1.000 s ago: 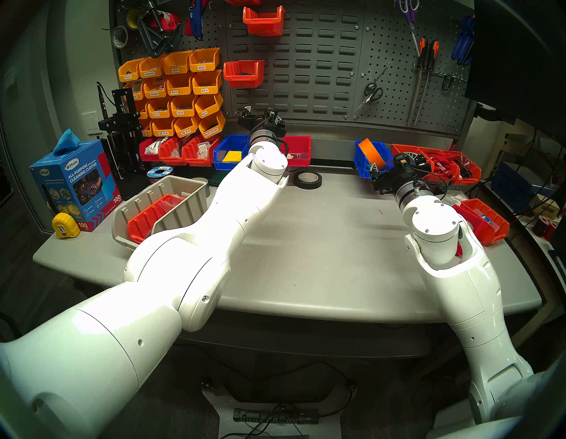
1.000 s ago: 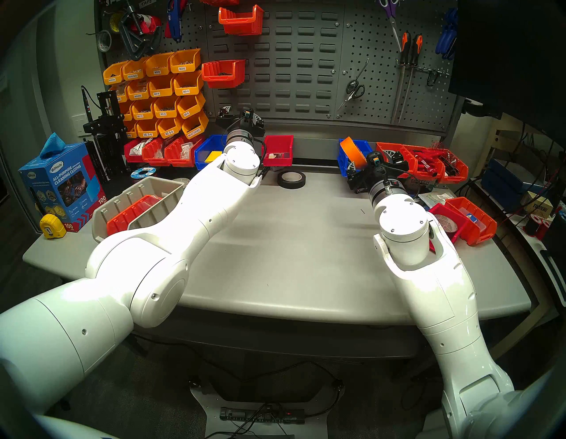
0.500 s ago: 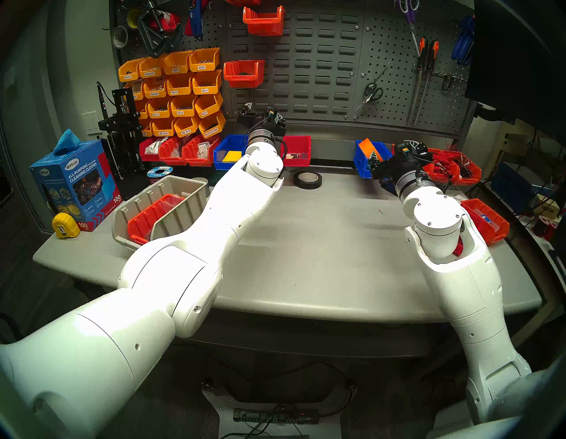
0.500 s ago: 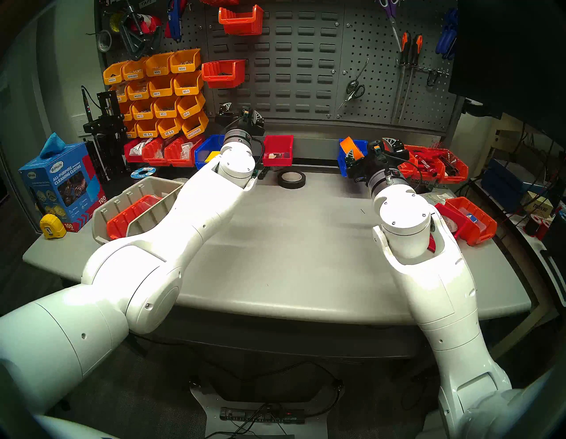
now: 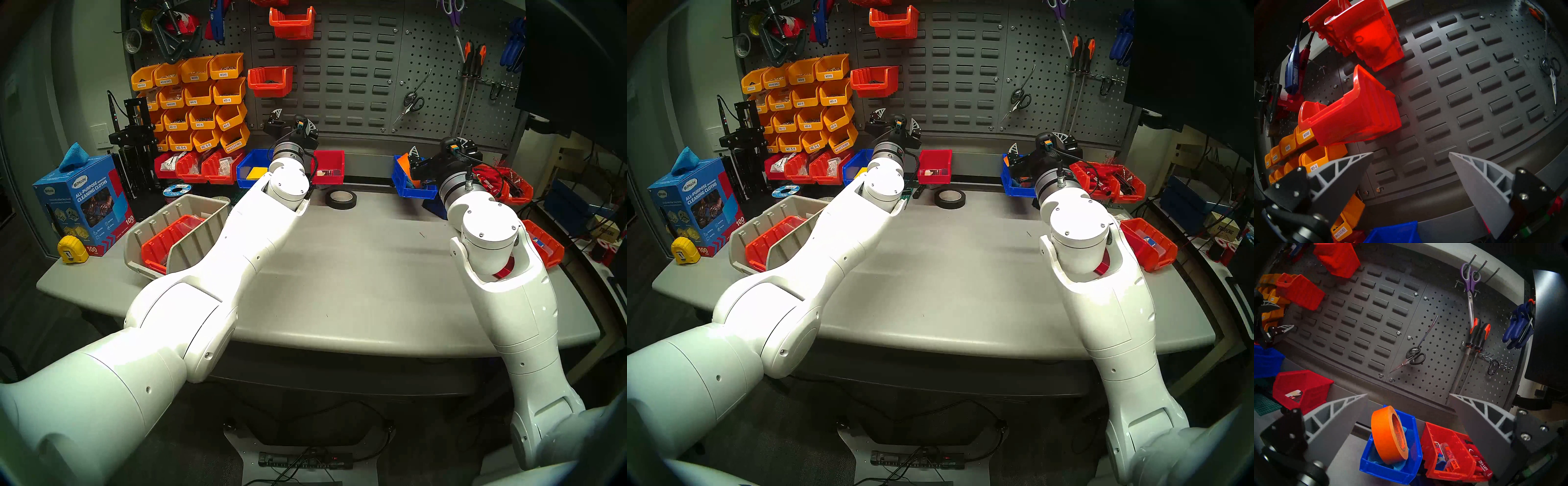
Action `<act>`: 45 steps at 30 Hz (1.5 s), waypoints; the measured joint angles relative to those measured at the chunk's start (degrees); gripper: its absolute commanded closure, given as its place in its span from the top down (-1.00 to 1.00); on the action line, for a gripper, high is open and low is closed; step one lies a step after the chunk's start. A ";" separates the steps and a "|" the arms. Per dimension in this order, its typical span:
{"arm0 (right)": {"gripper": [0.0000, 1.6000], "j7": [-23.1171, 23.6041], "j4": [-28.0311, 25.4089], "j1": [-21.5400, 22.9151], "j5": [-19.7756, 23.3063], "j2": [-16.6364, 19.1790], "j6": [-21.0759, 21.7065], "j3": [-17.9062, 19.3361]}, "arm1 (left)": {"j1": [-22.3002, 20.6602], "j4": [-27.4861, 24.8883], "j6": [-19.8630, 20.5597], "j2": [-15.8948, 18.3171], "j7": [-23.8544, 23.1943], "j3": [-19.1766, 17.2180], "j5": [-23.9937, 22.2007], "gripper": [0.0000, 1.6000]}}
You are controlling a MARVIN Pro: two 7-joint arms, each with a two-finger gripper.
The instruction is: Hang all the unorganized tool boxes onto the wall
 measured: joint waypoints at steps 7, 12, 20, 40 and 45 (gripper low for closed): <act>1.00 -0.13 -0.36 0.77 0.90 -0.77 0.00 0.18 | 1.90 -3.82 -0.51 1.46 -1.25 0.52 0.13 1.00; 1.00 -0.23 -0.52 1.21 1.46 -1.25 0.01 0.28 | 3.29 -6.47 -0.86 2.46 -2.03 0.77 0.21 1.00; 1.00 -0.45 -0.64 1.85 2.44 -2.07 0.02 0.49 | 5.84 -11.77 -1.45 4.35 -3.50 0.89 0.33 1.00; 1.00 -1.23 -0.69 3.19 4.75 -3.93 0.08 0.96 | 13.12 -27.62 -2.76 10.00 -7.60 0.36 0.44 1.00; 1.00 -1.46 -0.68 3.49 5.28 -4.37 0.10 1.06 | 15.25 -32.06 -3.01 11.68 -8.82 0.07 0.38 1.00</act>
